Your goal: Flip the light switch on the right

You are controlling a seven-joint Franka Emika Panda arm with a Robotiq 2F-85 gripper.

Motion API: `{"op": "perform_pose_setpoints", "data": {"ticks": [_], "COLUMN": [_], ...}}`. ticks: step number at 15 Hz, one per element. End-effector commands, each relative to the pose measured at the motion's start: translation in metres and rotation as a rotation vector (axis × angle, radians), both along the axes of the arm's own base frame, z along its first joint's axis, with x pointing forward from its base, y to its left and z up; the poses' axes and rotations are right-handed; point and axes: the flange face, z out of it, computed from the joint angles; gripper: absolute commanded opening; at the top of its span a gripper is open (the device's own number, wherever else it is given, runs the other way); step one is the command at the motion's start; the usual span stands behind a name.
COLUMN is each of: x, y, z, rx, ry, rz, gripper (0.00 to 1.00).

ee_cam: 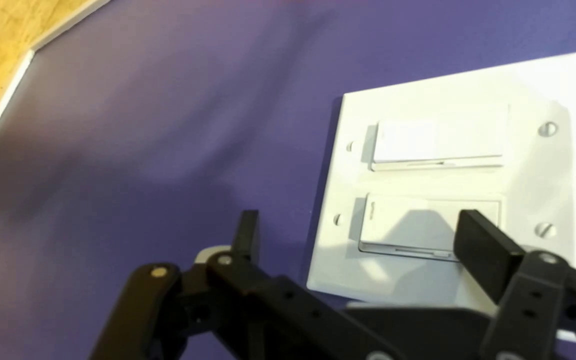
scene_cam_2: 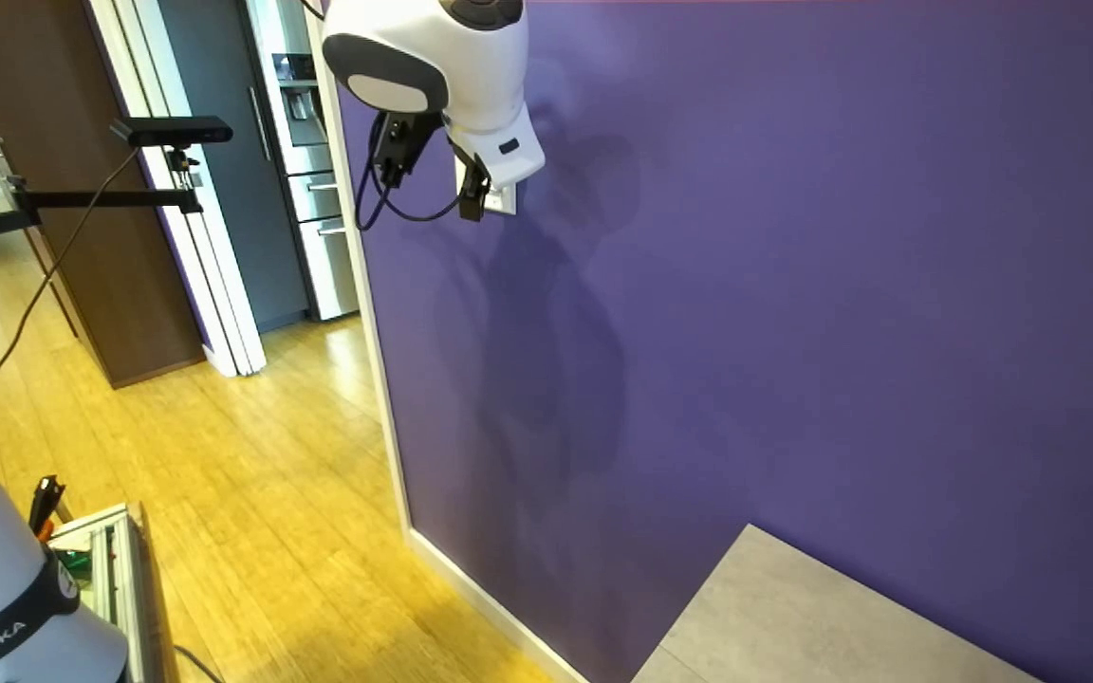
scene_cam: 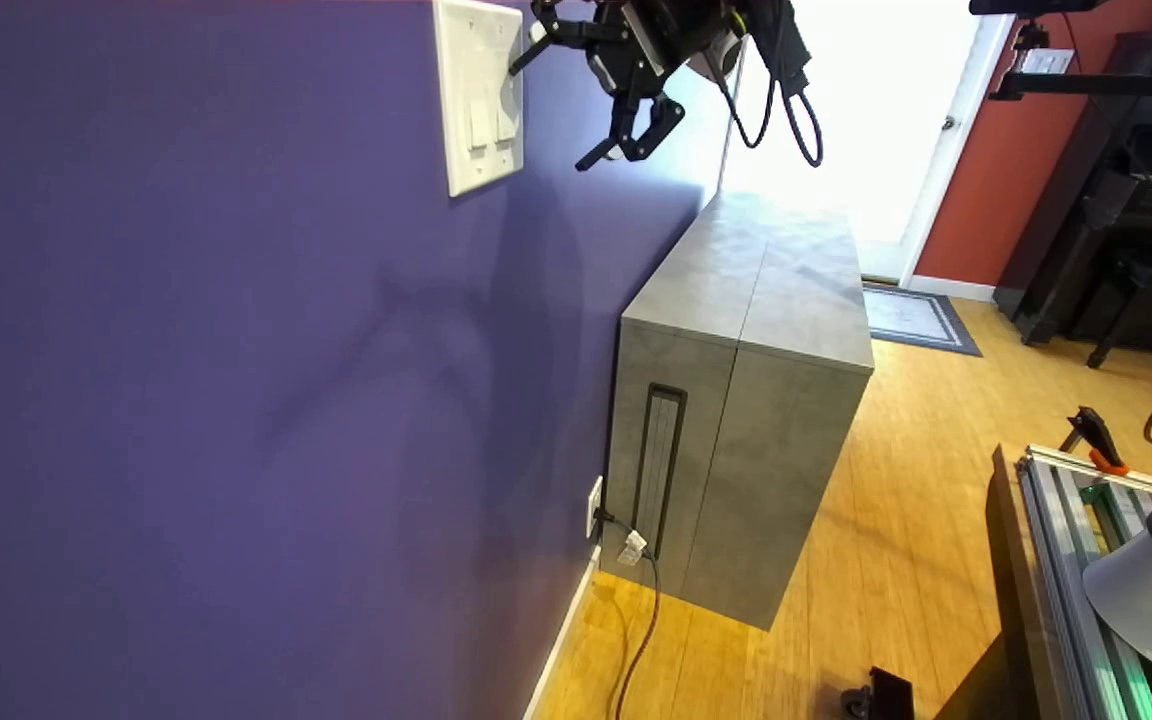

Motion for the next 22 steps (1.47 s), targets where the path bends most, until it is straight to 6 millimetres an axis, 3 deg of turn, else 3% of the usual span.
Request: {"op": "perform_pose_setpoints", "data": {"ticks": [1, 22], "x": [0.008, 0.009], "y": [0.003, 0.001], "z": [0.002, -0.017], "rx": [0.011, 0.008], "ry": [-0.008, 0.031], "rz": [-0.024, -0.025], "gripper": [1.00, 1.00]}}
